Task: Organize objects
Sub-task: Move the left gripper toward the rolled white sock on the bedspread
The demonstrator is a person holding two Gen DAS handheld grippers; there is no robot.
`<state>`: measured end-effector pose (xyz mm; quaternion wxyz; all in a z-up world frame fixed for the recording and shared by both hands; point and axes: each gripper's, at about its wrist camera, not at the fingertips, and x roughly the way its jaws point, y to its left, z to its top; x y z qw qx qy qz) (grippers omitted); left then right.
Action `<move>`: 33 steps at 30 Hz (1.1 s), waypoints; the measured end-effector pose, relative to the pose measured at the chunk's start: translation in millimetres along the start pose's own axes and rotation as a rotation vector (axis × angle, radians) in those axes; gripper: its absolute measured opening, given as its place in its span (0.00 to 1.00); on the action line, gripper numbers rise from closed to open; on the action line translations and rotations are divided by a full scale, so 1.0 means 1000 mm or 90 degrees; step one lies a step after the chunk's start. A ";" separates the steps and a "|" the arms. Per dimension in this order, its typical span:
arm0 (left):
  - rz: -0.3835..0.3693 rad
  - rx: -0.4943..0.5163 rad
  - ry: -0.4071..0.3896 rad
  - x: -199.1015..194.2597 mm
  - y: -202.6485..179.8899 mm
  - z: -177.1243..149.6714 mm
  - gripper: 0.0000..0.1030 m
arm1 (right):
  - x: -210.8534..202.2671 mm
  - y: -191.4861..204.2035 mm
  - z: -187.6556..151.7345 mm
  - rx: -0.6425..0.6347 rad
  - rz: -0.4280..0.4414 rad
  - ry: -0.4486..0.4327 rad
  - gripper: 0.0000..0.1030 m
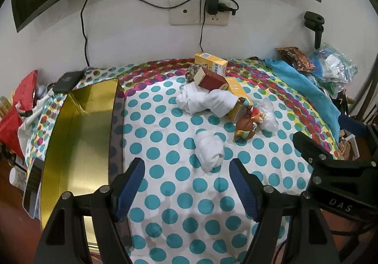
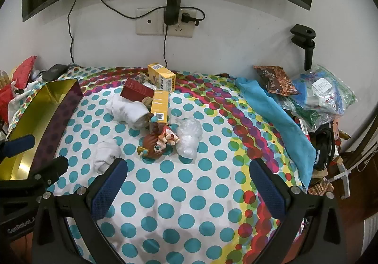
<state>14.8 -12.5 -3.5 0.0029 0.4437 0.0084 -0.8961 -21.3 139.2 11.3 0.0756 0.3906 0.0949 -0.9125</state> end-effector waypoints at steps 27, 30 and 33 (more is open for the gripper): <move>0.003 0.016 0.003 0.005 -0.004 -0.008 0.74 | 0.003 -0.003 -0.006 0.009 0.020 0.002 1.00; 0.001 0.017 0.005 0.007 -0.005 -0.009 0.74 | 0.006 -0.002 -0.007 0.011 0.026 0.004 1.00; 0.000 0.016 0.006 0.008 -0.005 -0.009 0.74 | 0.009 -0.003 -0.008 0.011 0.034 0.005 1.00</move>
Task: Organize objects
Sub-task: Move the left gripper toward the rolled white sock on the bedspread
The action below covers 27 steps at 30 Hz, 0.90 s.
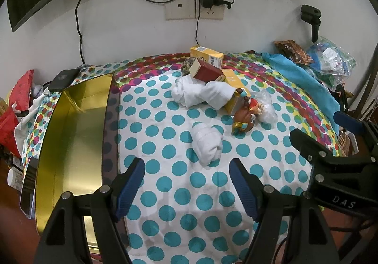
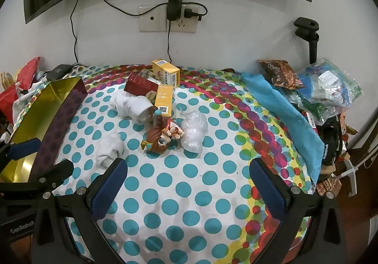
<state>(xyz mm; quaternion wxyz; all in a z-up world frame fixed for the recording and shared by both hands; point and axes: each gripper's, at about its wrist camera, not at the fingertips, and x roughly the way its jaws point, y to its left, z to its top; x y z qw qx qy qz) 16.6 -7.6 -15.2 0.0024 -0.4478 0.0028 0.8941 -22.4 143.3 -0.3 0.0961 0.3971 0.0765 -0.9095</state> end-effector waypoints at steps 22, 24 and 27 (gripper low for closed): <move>-0.057 0.017 0.013 0.029 0.010 -0.009 0.74 | 0.025 -0.015 -0.005 -0.007 0.062 -0.003 0.98; -0.072 0.013 0.032 0.041 0.007 -0.008 0.74 | 0.031 -0.019 -0.007 0.005 0.069 0.001 0.98; -0.091 0.013 0.046 0.057 -0.003 -0.006 0.74 | 0.036 -0.027 -0.010 0.030 0.083 0.006 0.99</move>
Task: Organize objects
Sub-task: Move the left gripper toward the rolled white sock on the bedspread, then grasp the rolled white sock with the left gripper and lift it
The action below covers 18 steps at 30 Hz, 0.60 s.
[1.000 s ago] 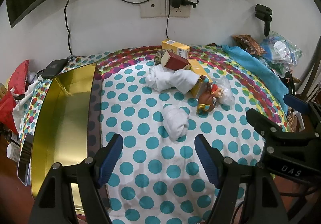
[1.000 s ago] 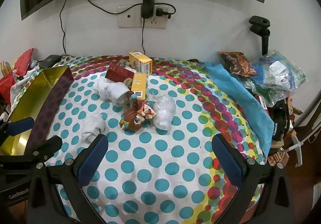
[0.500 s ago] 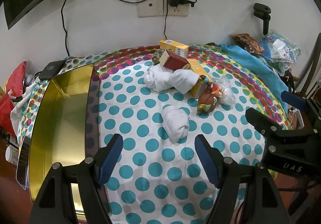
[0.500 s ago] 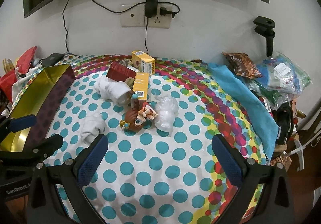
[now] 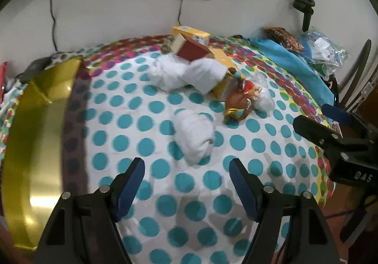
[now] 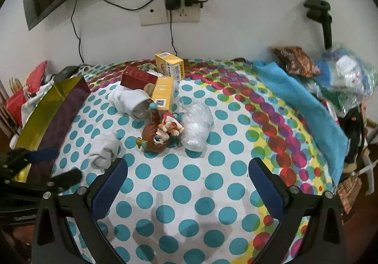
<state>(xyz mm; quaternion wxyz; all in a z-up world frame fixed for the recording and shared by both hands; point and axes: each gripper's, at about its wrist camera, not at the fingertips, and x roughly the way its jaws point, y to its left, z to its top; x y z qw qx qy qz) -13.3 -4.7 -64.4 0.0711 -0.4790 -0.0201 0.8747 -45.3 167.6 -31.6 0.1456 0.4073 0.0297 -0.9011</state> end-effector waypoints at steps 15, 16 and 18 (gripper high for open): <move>0.018 -0.032 0.014 0.040 0.002 0.012 0.74 | 0.031 -0.016 -0.002 0.016 0.036 0.016 0.99; 0.018 -0.030 0.013 0.041 0.002 0.012 0.73 | 0.035 -0.016 -0.001 0.015 0.040 0.016 0.98; 0.017 -0.032 0.007 0.041 0.002 0.013 0.66 | 0.042 -0.014 0.001 0.008 0.049 0.022 0.91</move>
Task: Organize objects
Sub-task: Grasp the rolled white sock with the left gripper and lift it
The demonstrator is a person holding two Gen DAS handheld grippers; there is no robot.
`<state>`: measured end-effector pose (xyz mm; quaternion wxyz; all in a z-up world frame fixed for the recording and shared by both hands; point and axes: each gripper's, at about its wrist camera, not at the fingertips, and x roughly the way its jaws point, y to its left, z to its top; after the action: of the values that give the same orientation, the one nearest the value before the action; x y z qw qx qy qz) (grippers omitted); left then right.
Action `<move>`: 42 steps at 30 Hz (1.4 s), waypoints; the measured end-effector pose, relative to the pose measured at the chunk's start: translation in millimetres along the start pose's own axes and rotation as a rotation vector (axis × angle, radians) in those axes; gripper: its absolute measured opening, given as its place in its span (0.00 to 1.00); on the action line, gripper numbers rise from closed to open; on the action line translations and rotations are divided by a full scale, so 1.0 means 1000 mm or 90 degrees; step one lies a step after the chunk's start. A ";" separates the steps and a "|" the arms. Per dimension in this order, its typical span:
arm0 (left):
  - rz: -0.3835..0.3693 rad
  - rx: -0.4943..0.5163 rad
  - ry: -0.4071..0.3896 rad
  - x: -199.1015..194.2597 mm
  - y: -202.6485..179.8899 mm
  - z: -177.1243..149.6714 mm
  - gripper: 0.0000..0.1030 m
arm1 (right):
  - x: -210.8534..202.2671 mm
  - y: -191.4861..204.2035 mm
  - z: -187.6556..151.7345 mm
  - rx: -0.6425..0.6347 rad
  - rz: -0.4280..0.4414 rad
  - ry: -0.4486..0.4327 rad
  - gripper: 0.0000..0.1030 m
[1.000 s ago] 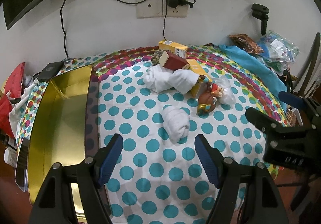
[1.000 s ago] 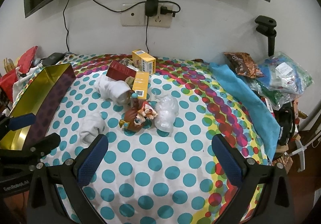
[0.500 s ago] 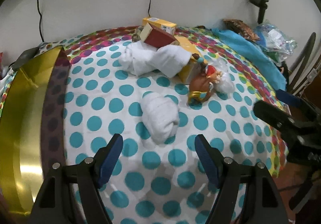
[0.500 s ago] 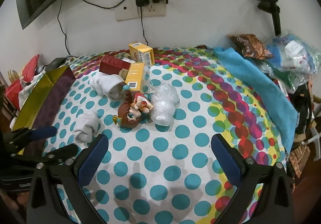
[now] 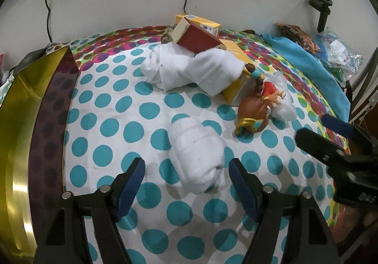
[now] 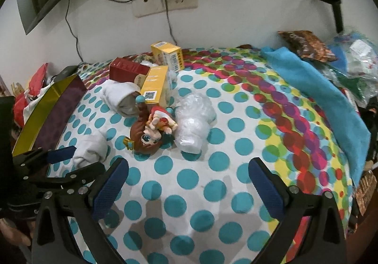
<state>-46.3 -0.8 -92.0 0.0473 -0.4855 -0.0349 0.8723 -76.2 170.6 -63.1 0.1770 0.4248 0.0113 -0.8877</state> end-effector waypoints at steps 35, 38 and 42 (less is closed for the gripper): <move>0.004 -0.038 -0.087 -0.083 0.053 0.000 0.25 | 0.019 -0.018 0.021 0.071 0.064 -0.002 0.43; 0.028 -0.049 -0.098 -0.096 0.069 -0.002 0.25 | 0.020 -0.018 0.025 0.076 0.057 -0.003 0.43; 0.062 -0.066 -0.107 -0.109 0.091 -0.006 0.25 | 0.023 -0.022 0.029 0.101 0.066 -0.003 0.43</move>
<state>11.5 -104.2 -12.5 -0.0232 -0.4136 -0.0604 0.9082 -117.7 179.3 -64.8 0.1886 0.4353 -0.0818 -0.8765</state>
